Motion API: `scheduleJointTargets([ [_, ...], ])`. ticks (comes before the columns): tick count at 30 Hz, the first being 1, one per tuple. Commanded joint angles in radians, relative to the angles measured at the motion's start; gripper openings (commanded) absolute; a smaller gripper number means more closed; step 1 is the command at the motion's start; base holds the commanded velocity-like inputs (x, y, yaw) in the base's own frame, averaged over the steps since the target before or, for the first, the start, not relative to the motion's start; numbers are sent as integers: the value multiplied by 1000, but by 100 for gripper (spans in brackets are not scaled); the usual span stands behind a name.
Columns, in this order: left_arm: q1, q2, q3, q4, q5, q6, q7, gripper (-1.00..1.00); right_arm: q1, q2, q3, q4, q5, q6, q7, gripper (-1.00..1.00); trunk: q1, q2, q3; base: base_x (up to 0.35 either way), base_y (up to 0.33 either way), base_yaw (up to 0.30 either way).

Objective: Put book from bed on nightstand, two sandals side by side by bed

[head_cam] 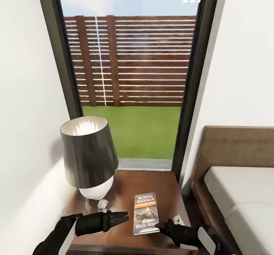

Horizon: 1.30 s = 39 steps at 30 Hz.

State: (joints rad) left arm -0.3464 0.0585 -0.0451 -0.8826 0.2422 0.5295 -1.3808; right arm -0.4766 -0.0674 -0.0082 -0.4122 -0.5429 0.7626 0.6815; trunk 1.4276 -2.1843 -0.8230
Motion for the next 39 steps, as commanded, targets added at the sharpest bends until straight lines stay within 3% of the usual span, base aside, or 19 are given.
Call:
scheduleJointTargets([
  [1, 0, 1, -4, 0, 8, 11, 0, 100, -1, 0, -1, 0, -4, 6, 1, -100, 4, -8, -4, 0, 0, 0],
  [7, -1, 1, -4, 0, 8, 11, 0, 100, -1, 0, -1, 0, -4, 6, 1, -100, 8, -15, -7, 0, 0, 0],
  [14, 0, 1, -4, 0, 8, 11, 0, 100, -1, 0, -1, 0, -4, 6, 1, -100, 34, -64, -29, 0, 0, 0],
  [23, 0, 1, -1, 1, 8, 12, 1, 100, -1, 0, -1, 0, -4, 6, 1, -100, 34, -64, -29, 5, 0, 0],
  [39, -1, 1, -1, 20, 8, 11, 3, 100, -1, 0, -1, 0, -4, 6, 1, -100, 34, -64, -29, 156, 0, 0],
])
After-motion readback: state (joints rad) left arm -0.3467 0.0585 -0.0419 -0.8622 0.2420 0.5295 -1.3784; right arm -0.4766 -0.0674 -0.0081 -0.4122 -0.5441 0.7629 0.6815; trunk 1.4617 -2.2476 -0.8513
